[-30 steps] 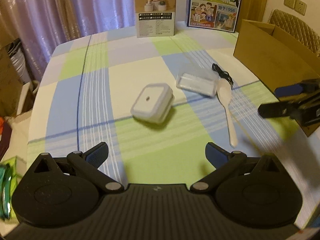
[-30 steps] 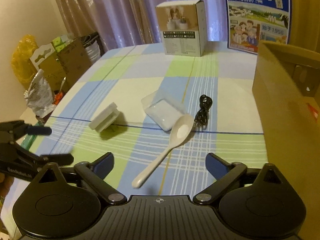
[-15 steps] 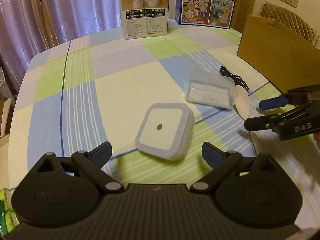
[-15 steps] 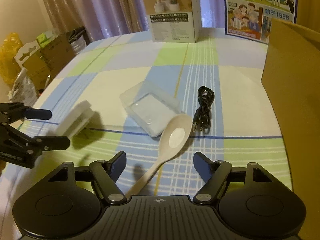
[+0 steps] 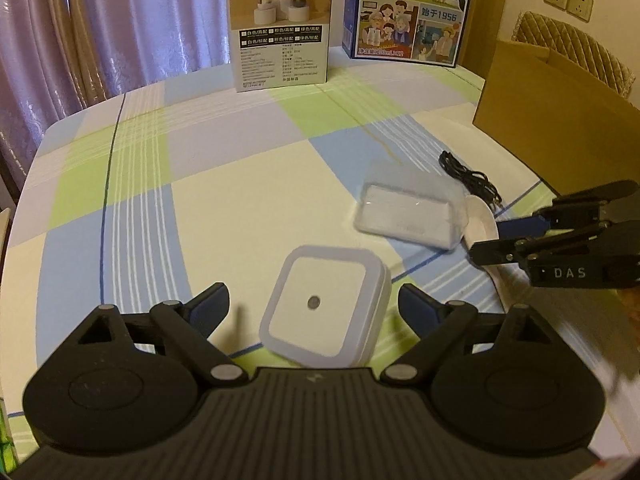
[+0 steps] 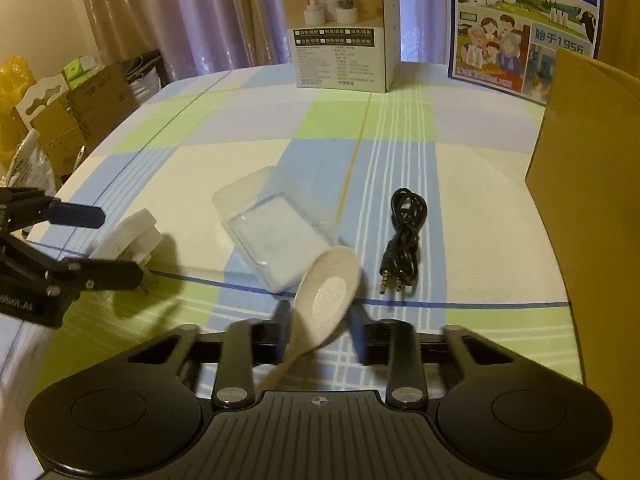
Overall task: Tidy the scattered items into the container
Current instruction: 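Grasp the white night-light with left tool while right tool grasps the white spoon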
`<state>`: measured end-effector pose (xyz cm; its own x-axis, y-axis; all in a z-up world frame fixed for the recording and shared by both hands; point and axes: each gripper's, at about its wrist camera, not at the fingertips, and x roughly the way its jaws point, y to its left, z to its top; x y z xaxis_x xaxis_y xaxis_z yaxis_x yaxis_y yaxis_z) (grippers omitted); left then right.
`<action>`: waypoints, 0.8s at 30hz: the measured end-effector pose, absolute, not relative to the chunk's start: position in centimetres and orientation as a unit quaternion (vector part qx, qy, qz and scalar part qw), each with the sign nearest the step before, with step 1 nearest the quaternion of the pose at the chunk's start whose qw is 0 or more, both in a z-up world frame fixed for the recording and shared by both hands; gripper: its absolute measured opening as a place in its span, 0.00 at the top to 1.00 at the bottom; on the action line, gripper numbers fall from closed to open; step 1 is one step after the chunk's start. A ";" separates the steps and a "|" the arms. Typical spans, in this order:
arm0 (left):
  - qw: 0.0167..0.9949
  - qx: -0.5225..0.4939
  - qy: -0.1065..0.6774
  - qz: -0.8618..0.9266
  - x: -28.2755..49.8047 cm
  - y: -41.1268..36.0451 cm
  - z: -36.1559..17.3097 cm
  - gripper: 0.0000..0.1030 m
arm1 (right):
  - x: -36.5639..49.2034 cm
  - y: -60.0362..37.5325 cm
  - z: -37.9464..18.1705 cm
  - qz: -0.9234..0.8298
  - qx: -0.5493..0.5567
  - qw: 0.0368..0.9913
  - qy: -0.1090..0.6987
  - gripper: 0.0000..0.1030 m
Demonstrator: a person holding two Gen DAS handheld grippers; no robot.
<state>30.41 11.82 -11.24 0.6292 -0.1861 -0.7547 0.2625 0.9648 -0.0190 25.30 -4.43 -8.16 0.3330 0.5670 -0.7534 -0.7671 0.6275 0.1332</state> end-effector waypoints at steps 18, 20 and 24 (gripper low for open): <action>0.891 0.078 0.428 -0.128 25.3 8.4 -10.2 0.61 | 22.9 -9.5 -6.8 0.450 -0.149 0.768 0.430 1.00; 0.889 0.081 0.431 -0.130 24.0 7.8 -10.0 0.62 | 22.6 -10.4 -6.7 0.448 -0.156 0.768 0.431 1.00; 0.890 0.078 0.429 -0.134 21.9 6.8 -9.5 0.59 | 22.2 -11.5 -6.7 0.444 -0.159 0.767 0.435 1.00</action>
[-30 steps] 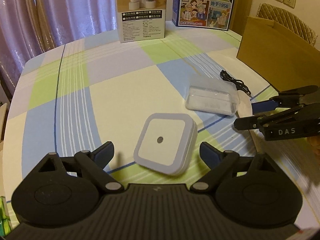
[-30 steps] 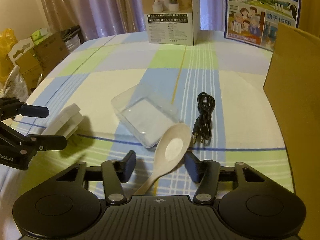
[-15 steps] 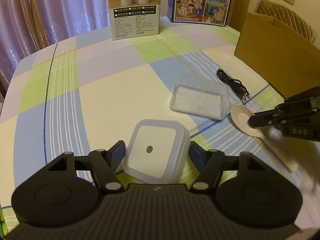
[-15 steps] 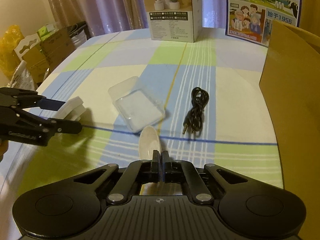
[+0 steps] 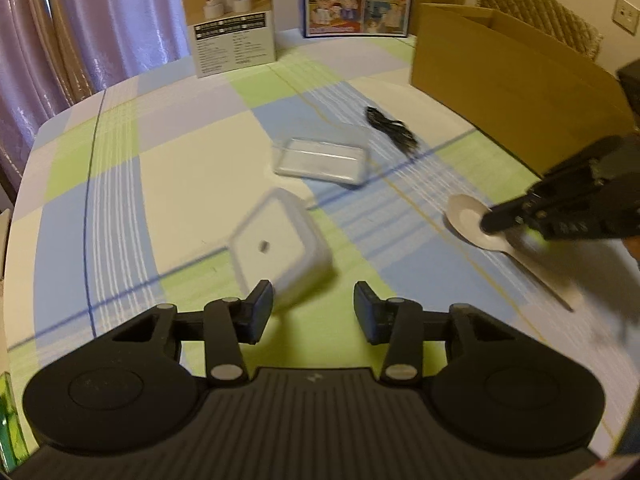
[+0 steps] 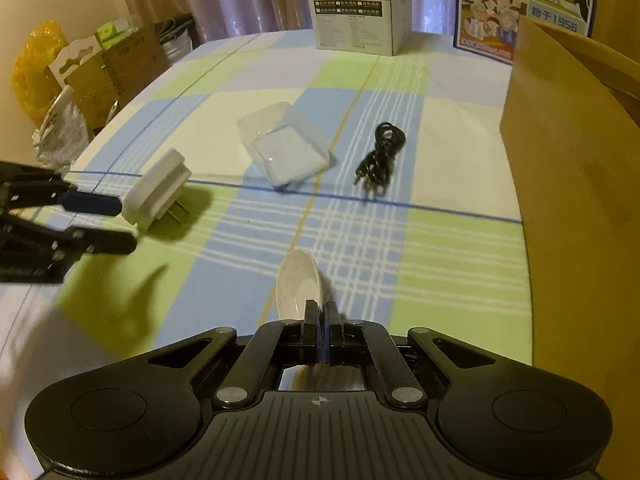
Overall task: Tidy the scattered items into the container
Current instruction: 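Grasp the white night-light with left tool while right tool grasps the white spoon, then carry the night-light and spoon over the cardboard box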
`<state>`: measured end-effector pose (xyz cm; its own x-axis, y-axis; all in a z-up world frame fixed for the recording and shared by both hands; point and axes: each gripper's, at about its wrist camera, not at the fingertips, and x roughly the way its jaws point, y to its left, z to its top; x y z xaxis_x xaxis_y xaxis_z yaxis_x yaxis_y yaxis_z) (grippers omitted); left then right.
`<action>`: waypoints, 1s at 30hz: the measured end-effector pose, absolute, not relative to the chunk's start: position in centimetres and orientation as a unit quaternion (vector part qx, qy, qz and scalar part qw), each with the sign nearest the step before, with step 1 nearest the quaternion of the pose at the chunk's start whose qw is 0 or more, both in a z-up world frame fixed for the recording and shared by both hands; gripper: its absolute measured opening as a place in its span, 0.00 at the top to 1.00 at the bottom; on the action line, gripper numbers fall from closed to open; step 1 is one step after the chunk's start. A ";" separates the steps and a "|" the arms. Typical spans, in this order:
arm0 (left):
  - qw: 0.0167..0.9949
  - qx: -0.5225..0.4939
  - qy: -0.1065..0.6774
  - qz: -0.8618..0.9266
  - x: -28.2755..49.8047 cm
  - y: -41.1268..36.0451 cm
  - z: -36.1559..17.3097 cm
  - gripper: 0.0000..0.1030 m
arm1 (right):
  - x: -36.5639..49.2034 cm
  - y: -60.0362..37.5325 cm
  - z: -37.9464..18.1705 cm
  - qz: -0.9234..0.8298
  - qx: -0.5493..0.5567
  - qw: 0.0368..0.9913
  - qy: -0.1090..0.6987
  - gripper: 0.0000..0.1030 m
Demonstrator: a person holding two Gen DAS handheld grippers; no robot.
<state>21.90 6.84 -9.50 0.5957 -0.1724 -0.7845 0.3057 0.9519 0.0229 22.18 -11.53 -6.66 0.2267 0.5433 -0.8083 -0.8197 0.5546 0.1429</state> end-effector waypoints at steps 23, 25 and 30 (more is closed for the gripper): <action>0.876 -0.164 0.452 -0.022 27.7 10.3 -12.5 0.37 | 21.4 -11.7 -7.2 0.436 -0.149 0.783 0.417 0.46; 0.879 -0.152 0.451 -0.019 27.5 9.8 -12.4 0.41 | 21.1 -11.4 -7.3 0.438 -0.158 0.784 0.410 0.46; 0.883 -0.138 0.449 -0.017 26.0 9.3 -12.2 0.41 | 20.8 -11.0 -7.6 0.441 -0.179 0.785 0.396 0.46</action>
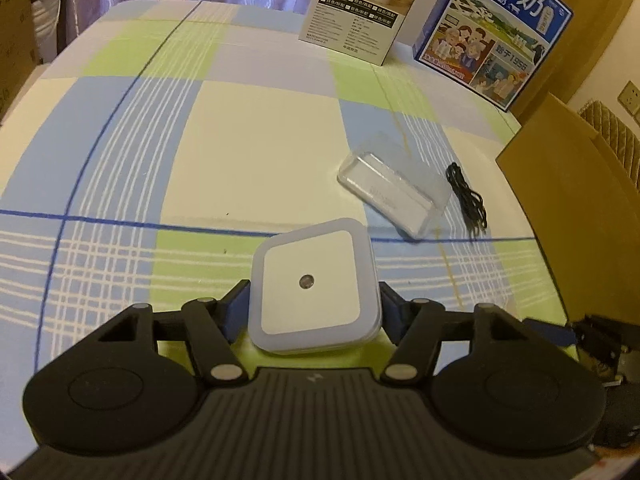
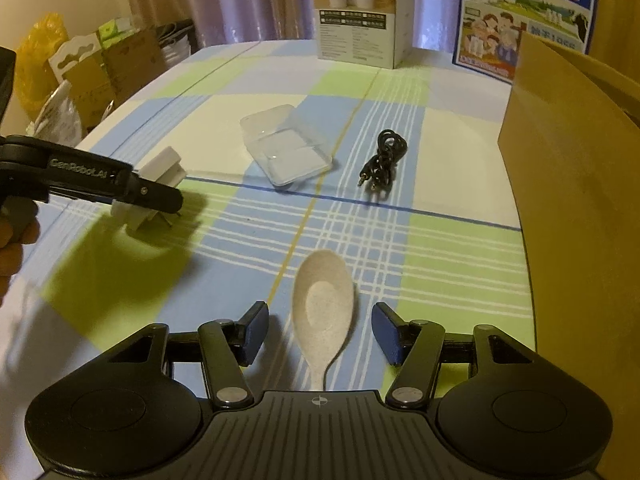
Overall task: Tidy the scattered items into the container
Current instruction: 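Carry the night-light and spoon over the cardboard box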
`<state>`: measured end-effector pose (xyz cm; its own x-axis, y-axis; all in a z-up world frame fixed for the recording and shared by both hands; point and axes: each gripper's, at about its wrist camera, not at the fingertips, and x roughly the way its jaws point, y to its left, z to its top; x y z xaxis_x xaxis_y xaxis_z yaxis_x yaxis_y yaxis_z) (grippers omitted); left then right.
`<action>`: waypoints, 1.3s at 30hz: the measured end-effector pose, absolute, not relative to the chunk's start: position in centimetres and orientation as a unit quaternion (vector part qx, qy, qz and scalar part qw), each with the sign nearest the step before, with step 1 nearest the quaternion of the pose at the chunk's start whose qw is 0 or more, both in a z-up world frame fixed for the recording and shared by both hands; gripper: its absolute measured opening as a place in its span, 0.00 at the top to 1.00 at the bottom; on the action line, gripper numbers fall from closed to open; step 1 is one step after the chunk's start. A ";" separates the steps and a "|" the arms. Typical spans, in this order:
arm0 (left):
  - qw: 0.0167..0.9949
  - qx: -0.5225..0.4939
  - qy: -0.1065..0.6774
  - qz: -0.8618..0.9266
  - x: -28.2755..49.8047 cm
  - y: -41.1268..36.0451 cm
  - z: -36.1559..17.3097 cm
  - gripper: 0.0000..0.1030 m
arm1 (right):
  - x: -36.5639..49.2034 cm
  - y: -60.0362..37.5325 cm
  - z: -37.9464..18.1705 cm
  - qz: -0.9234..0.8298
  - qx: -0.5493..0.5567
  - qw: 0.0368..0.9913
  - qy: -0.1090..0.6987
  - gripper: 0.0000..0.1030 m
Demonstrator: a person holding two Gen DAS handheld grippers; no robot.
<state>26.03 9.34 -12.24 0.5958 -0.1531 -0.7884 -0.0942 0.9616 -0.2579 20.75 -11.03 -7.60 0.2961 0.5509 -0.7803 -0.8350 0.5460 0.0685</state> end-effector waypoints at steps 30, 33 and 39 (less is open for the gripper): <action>0.906 -0.056 0.419 -0.015 15.8 3.8 -6.7 0.41 | 19.4 -14.1 -1.0 0.447 -0.114 0.824 0.328 0.72; 0.908 -0.058 0.415 -0.017 14.8 2.9 -5.7 0.41 | 19.1 -15.0 0.4 0.448 -0.104 0.828 0.321 0.72; 0.912 -0.049 0.407 -0.025 13.2 1.0 -3.5 0.41 | 18.7 -17.2 3.3 0.445 -0.084 0.837 0.308 0.72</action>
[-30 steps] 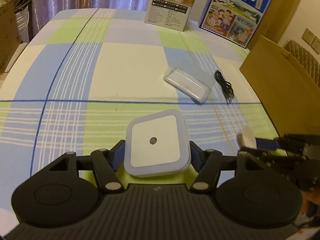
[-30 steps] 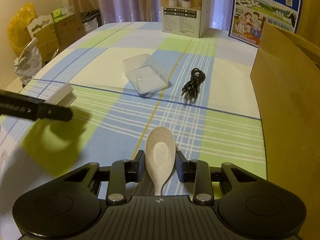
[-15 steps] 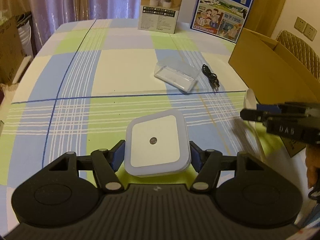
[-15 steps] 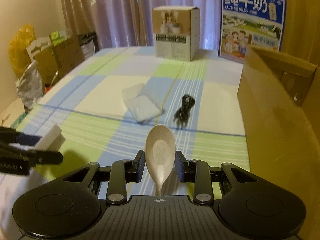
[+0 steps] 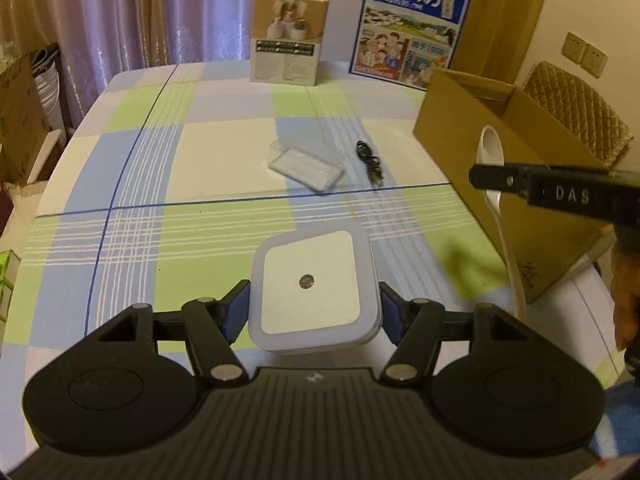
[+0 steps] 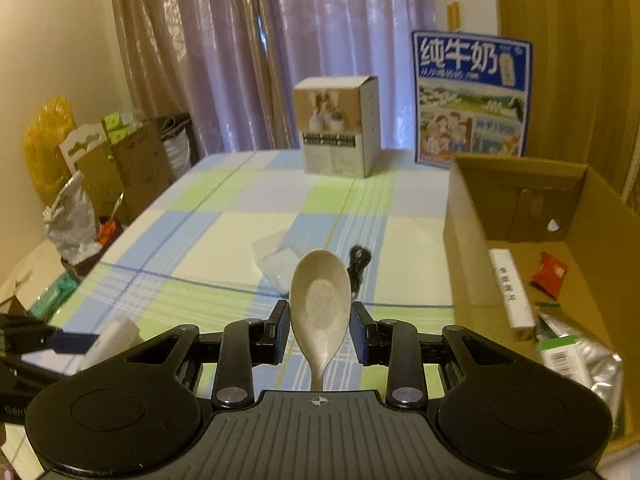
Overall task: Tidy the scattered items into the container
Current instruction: 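Carry the night-light and spoon over the cardboard box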
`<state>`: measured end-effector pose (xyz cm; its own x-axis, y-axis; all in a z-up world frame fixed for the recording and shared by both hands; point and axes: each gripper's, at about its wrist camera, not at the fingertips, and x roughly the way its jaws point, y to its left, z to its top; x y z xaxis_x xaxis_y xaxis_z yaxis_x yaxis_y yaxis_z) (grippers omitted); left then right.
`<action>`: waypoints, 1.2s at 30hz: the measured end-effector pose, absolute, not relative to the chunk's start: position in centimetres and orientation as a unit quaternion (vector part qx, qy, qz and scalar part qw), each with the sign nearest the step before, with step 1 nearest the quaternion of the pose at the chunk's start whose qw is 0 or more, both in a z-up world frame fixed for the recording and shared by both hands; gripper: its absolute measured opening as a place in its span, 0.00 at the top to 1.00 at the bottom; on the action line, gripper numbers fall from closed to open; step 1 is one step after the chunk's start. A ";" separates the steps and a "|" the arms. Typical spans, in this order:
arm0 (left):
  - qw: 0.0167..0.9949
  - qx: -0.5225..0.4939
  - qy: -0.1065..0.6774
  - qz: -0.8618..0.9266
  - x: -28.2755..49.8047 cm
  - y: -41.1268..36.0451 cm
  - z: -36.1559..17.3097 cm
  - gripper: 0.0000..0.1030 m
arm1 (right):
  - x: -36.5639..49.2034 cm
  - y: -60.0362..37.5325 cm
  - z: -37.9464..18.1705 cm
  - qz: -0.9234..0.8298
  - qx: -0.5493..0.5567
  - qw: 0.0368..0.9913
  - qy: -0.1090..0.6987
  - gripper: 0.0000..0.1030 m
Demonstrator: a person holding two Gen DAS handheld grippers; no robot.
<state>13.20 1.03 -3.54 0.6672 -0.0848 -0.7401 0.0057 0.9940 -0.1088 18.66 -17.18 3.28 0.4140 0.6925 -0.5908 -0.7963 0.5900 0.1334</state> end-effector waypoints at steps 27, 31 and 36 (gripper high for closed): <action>0.928 0.007 0.360 -0.101 12.3 -11.3 4.9 0.41 | 21.5 -31.2 13.0 0.374 -0.062 0.887 0.266 0.72; 0.926 0.010 0.359 -0.113 12.9 -13.1 5.1 0.41 | 22.6 -33.2 13.2 0.360 -0.060 0.892 0.268 0.72; 0.925 0.011 0.359 -0.128 14.4 -15.4 5.2 0.41 | 24.3 -35.7 13.3 0.342 -0.050 0.896 0.277 0.72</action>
